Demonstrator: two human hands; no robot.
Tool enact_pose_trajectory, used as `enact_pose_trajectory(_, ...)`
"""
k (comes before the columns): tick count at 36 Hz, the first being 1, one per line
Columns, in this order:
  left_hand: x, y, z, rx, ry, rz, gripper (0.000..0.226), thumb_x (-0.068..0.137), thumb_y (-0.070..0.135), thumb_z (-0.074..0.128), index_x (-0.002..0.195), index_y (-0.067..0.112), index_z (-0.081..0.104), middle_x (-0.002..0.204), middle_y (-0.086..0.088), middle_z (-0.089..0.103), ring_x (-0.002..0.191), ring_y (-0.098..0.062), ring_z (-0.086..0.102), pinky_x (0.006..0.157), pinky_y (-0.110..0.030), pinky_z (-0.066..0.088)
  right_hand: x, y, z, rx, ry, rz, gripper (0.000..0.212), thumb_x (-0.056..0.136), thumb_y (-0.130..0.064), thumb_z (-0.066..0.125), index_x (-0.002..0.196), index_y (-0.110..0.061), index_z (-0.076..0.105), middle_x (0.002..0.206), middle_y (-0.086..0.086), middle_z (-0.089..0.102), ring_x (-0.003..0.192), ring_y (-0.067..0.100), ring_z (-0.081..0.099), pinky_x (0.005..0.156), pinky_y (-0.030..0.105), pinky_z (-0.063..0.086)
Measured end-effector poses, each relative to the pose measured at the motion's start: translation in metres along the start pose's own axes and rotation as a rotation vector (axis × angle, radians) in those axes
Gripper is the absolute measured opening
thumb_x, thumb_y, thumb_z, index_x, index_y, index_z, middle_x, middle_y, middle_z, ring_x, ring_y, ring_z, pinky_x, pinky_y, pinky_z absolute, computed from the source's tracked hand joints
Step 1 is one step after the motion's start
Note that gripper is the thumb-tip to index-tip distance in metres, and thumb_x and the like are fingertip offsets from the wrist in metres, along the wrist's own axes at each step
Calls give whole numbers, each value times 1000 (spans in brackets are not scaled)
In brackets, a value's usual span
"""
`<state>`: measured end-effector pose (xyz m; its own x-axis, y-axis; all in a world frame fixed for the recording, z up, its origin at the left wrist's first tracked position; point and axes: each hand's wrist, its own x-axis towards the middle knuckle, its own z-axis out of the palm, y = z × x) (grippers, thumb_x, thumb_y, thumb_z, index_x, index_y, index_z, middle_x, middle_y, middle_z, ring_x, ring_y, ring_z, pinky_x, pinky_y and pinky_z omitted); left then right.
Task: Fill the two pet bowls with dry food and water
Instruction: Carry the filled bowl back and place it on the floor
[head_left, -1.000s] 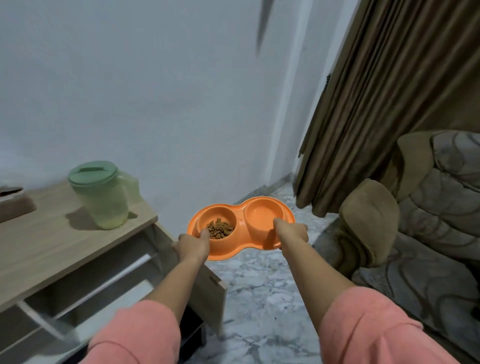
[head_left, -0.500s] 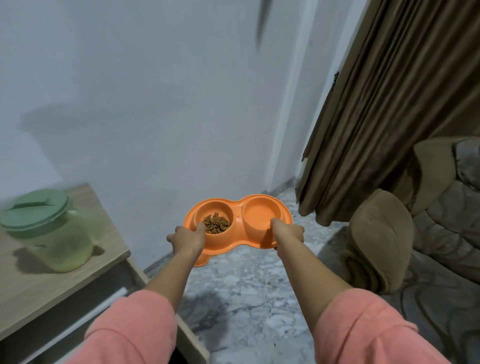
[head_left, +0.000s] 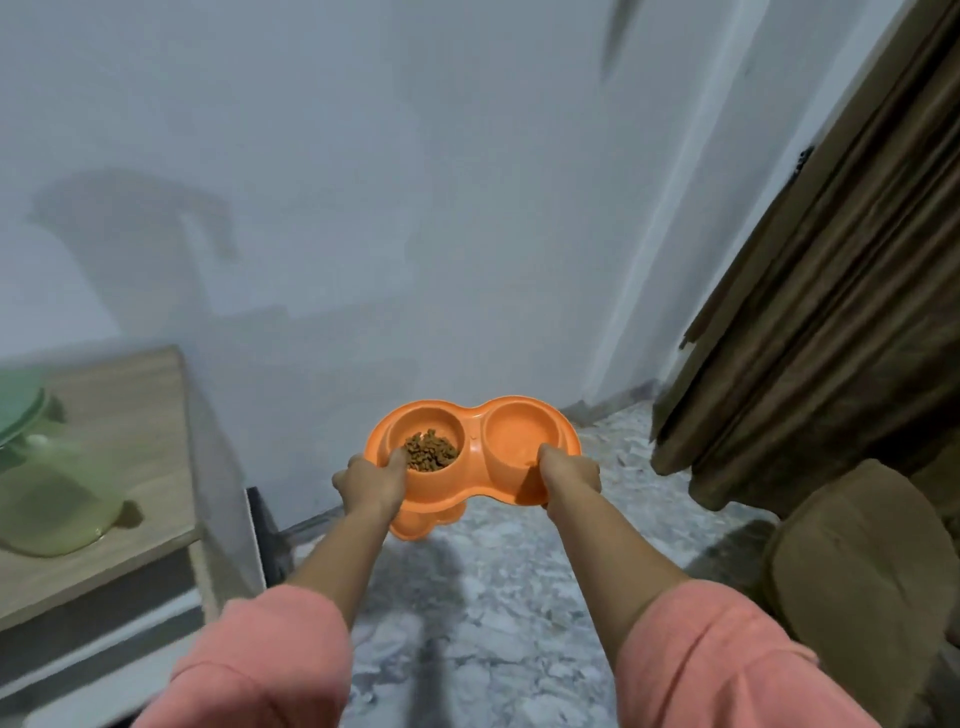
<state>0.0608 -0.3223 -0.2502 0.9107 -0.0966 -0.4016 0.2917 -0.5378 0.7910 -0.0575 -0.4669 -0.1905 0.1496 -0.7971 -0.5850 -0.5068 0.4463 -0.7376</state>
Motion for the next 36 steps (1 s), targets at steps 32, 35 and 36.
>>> enact_pose_trajectory(32, 244, -107, 119, -704, 295, -616, 99, 52, 54, 69, 137, 9, 43, 122, -22, 59, 106, -39, 61, 89, -52, 54, 242, 14, 256, -324, -263, 8, 51, 82, -26, 63, 124, -3, 46, 105, 17, 57, 100, 38, 58, 90, 52, 52)
enact_pose_trajectory(35, 291, -154, 141, -728, 325, -641, 104, 45, 61, 64, 136, 15, 42, 122, -18, 59, 106, -38, 61, 90, -53, 53, 279, 39, 298, -351, -286, 1, 56, 81, -28, 64, 129, -6, 45, 113, 18, 57, 106, 39, 58, 93, 52, 51)
enact_pose_trajectory(36, 305, -170, 147, -742, 331, -657, 101, 48, 60, 65, 136, 16, 42, 120, -17, 60, 103, -37, 62, 88, -54, 54, 291, 49, 310, -349, -300, 2, 59, 81, -28, 64, 133, -7, 43, 118, 20, 57, 108, 39, 57, 94, 52, 50)
